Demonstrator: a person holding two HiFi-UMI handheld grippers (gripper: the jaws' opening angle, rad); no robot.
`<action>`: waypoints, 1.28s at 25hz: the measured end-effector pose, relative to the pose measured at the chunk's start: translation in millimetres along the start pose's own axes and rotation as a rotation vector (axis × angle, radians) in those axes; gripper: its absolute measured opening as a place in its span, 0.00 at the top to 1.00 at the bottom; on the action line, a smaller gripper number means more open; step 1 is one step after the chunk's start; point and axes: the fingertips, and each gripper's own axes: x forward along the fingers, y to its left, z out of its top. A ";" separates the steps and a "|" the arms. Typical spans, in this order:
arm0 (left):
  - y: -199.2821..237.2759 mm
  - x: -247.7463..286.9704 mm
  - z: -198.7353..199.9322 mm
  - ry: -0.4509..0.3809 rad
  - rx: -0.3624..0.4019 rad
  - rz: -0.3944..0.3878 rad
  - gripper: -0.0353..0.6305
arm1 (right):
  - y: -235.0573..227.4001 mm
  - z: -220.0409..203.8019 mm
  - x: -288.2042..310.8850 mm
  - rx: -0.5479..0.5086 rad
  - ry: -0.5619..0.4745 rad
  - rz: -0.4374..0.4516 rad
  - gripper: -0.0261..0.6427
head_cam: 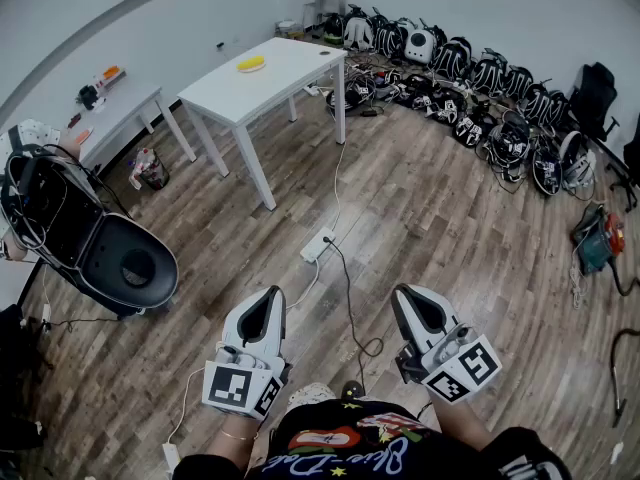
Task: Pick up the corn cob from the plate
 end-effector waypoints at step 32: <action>296.9 553.6 9.1 -0.001 0.017 0.033 0.96 | -386.5 21.1 513.3 -0.037 0.054 0.220 0.94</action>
